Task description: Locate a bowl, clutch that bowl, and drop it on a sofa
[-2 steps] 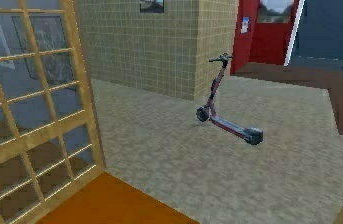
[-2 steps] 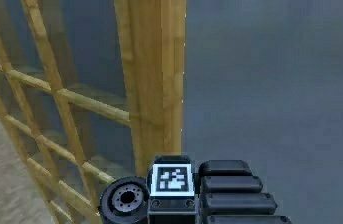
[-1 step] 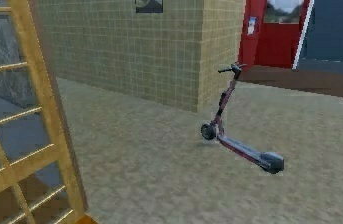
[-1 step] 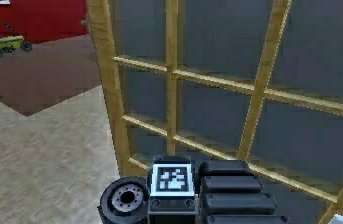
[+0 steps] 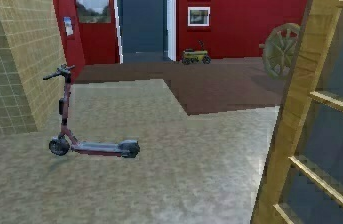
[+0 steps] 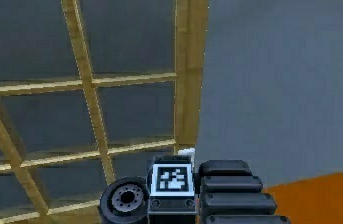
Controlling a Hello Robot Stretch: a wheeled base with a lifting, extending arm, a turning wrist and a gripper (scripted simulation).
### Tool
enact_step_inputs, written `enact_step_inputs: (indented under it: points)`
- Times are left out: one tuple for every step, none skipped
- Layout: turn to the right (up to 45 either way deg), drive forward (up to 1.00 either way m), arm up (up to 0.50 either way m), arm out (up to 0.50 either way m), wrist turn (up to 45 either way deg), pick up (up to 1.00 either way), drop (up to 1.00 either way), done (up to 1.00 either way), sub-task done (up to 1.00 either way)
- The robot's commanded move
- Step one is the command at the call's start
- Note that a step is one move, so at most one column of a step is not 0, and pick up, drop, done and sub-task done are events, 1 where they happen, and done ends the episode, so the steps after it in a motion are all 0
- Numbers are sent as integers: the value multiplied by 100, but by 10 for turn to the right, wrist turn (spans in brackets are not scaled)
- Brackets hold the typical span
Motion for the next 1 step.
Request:
enact_step_inputs:
  points:
    - [60,0,0,0,0,0,0,0,0]
